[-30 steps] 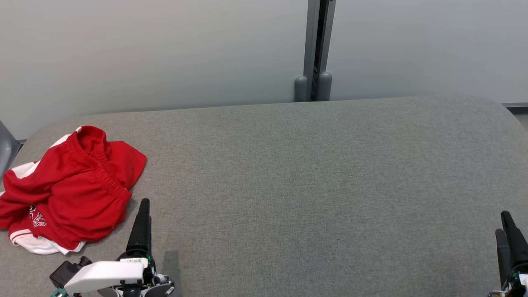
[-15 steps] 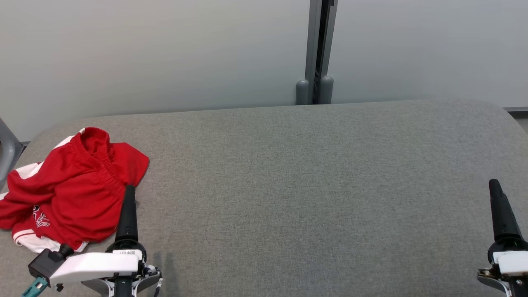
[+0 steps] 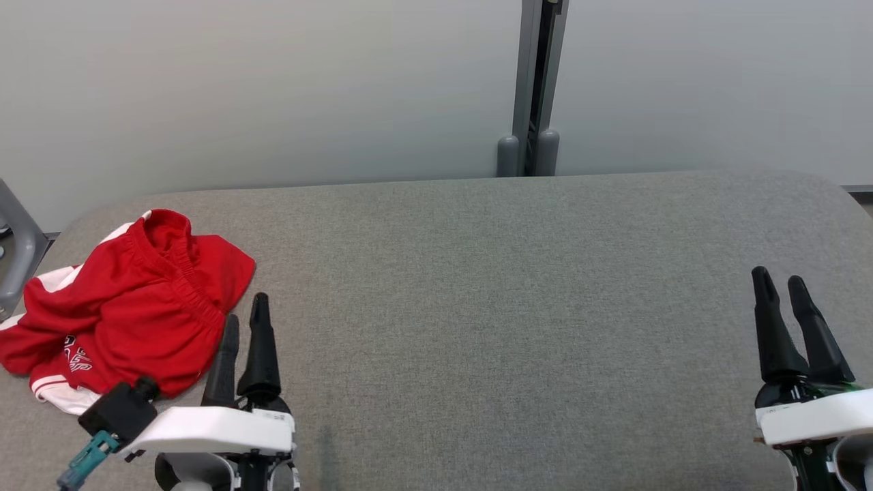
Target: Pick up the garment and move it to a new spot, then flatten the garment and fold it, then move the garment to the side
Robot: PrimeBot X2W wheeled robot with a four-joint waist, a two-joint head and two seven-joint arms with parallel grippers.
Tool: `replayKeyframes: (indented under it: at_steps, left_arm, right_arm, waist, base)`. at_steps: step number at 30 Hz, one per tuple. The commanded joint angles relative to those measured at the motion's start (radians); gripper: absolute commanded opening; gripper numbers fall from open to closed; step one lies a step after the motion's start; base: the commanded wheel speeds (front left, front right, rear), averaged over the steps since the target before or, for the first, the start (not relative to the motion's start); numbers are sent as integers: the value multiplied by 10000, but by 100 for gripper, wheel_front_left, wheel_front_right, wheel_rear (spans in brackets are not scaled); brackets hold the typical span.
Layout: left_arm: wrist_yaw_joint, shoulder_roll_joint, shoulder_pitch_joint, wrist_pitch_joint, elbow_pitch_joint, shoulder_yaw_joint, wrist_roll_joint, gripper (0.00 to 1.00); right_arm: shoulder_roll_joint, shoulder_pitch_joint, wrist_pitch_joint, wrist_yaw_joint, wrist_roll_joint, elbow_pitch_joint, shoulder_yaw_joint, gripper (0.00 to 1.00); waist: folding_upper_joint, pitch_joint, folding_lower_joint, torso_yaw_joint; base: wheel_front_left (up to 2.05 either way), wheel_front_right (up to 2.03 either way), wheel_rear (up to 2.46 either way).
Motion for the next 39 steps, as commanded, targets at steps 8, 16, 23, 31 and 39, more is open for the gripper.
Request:
replayKeyframes:
  at_steps: [8, 16, 23, 31, 39]
  left_arm:
    - [1305, 47, 6, -210, -418, -874, 2522, 100]
    - [1812, 55, 139, -347, -36, -1405, 3929, 100]
    - [2242, 62, 134, -459, 338, -1779, 5143, 100]
    - [2674, 142, 202, -560, 504, -2085, 5936, 100]
    - [2946, 127, 267, -676, 997, -2116, 6391, 100]
  right_arm:
    - [-175, -209, -338, 13, -1702, -390, 607, 100]
    - [89, -196, -566, 14, -2435, 74, 574, 100]
    - [127, -186, -745, 14, -3515, 563, 833, 100]
    - [286, -207, -921, 16, -4252, 1010, 826, 100]
    - [426, -262, -1102, 17, -4985, 1573, 871, 100]
  waist:
    - [0, -100, 0, 116]
    - [0, -216, 0, 178]
    - [0, -270, 0, 224]
    - [0, -327, 0, 239]
    - [0, -411, 0, 219]
  base:
    - [0, 0, 0]
    - [0, 0, 0]
    - [0, 0, 0]
    - [0, 0, 0]
    - [0, 0, 0]
